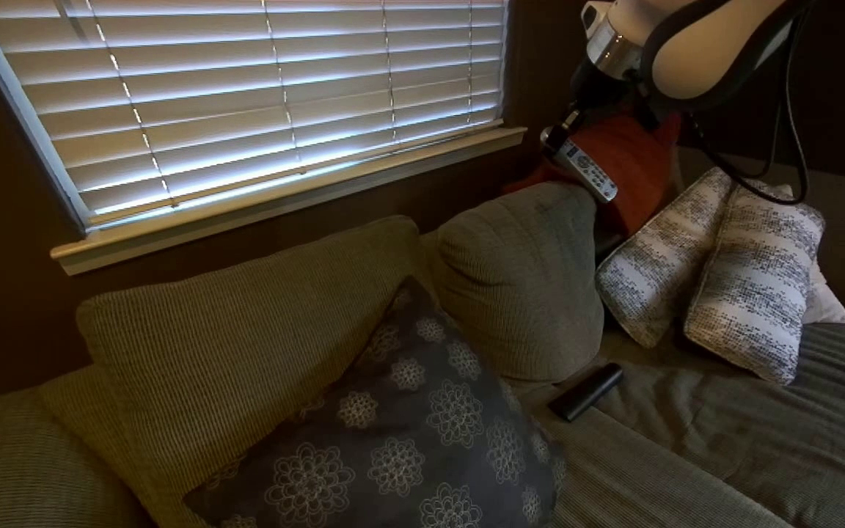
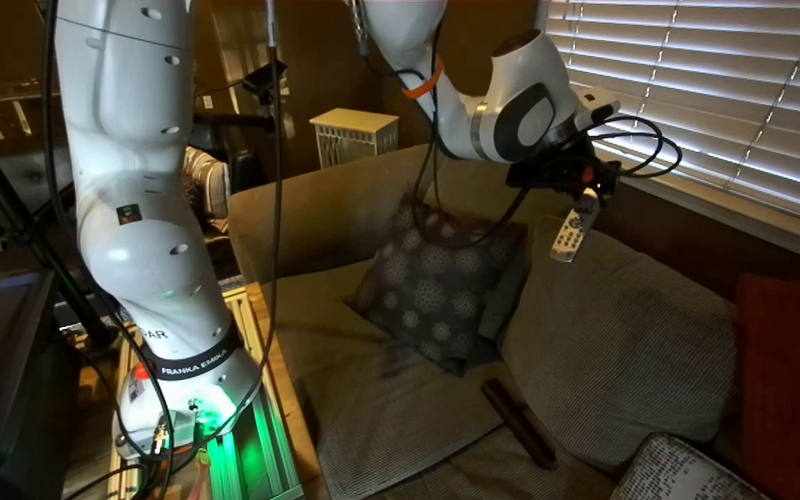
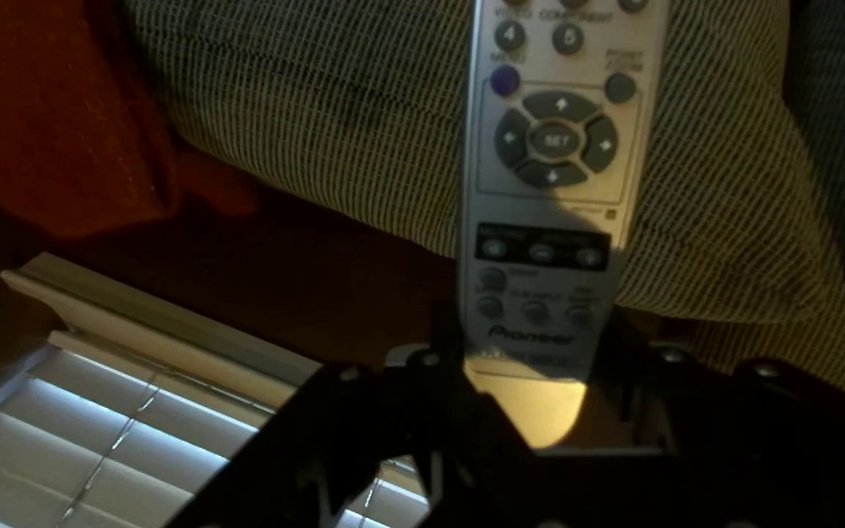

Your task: Pick up an object and put it on another position

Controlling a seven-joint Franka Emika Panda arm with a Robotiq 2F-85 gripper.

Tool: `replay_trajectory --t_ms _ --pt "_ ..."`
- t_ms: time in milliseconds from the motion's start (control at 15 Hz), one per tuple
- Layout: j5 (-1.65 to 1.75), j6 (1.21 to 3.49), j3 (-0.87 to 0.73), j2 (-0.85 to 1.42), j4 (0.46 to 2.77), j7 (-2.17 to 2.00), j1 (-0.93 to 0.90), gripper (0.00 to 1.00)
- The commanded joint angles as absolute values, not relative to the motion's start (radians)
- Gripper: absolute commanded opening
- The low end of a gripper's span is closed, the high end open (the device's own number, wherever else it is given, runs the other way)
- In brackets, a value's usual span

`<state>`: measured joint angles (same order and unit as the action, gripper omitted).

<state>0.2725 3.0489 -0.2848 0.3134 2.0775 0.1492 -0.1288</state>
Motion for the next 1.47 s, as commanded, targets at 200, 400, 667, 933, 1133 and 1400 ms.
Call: replay_trajectory --t_ms 200,400,667,933,1133,1400 --pt "0.136 2.929 -0.103 0.427 1.851 0.293 0.047 0.21" --pt "0.142 2.869 -0.077 0.491 1.736 0.272 0.087 0.21" --pt "0.151 2.783 -0.076 0.586 1.579 0.256 0.100 0.21" --pt "0.155 2.712 -0.087 0.713 1.418 0.235 0.100 0.21" --pt "0.142 2.652 -0.077 0.808 1.299 0.238 0.117 0.21" --pt "0.161 2.673 -0.085 0.798 1.341 0.235 0.115 0.46"
